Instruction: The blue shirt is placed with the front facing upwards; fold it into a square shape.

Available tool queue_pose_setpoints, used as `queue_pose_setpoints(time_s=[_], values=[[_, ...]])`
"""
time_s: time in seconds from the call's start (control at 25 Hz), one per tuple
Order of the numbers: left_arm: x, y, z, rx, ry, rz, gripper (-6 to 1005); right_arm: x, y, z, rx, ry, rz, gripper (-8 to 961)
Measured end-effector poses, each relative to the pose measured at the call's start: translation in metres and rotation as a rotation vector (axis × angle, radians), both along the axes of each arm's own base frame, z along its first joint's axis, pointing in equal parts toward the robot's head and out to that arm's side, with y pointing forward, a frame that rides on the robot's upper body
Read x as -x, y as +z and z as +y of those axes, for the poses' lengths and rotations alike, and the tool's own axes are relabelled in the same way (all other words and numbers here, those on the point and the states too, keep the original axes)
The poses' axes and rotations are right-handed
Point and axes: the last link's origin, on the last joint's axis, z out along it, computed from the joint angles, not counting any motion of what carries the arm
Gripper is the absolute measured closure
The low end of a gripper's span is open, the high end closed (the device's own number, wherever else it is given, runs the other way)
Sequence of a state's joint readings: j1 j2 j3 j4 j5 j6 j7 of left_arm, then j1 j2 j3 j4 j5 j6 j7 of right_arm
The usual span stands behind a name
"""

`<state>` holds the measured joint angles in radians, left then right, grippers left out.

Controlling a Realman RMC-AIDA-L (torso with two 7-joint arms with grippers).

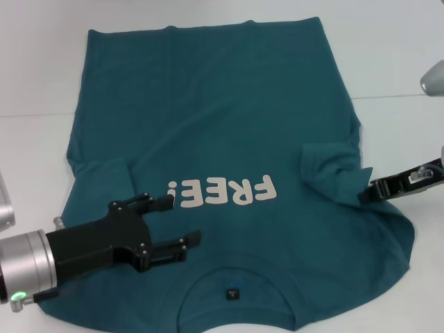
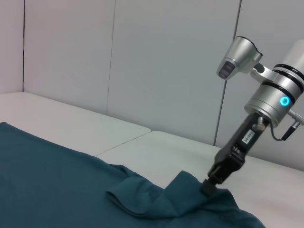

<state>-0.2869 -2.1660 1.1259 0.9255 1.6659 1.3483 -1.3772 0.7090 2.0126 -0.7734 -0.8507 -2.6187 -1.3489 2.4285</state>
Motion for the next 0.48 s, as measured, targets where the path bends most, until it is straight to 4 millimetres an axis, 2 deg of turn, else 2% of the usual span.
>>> queue_pose_setpoints(time_s=[0.48], values=[[0.000,0.000,0.000,0.001,0.002,-0.001,164,0.019,-0.026,-0.015,0.166,0.103,-0.102,943]])
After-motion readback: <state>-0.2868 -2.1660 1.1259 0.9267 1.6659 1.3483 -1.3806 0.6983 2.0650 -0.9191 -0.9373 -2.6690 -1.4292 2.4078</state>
